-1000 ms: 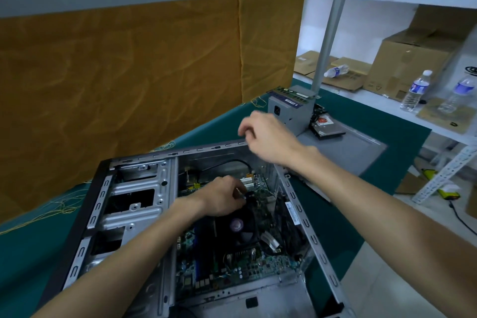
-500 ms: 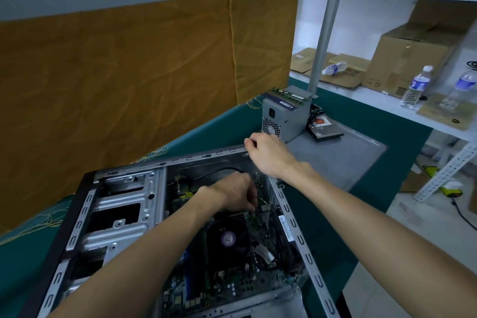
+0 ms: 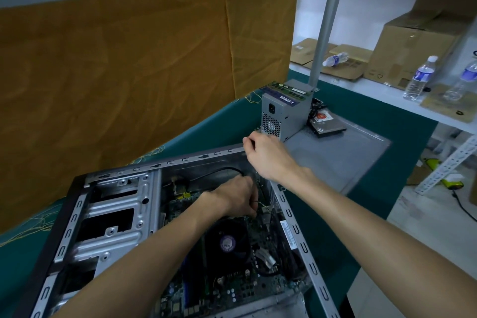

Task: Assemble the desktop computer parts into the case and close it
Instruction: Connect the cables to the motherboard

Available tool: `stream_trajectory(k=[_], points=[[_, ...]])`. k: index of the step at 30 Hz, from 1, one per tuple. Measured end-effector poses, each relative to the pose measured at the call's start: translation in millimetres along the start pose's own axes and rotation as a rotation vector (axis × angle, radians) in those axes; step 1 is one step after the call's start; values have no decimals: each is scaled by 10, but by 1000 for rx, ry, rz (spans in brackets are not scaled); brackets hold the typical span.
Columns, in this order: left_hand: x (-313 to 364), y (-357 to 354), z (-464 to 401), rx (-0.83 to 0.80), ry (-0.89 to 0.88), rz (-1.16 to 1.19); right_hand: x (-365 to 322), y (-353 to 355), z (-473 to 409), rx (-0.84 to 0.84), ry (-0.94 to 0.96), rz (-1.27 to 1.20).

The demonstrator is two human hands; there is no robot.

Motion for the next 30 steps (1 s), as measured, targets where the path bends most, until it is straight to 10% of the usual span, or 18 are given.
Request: stream_trajectory(k=[30], points=[[-88,28,247,156,100,49,32,21,7,3,-23,-62]])
Point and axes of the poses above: each hand's wrist, its own z-axis away from the middle knuckle, its own y-axis out of the back of the hand, x = y × z, the point moved 6 cm from there along -z, towards the middle knuckle, and after that the axes turned 15 degrees about -y, right-handed, at the moved point
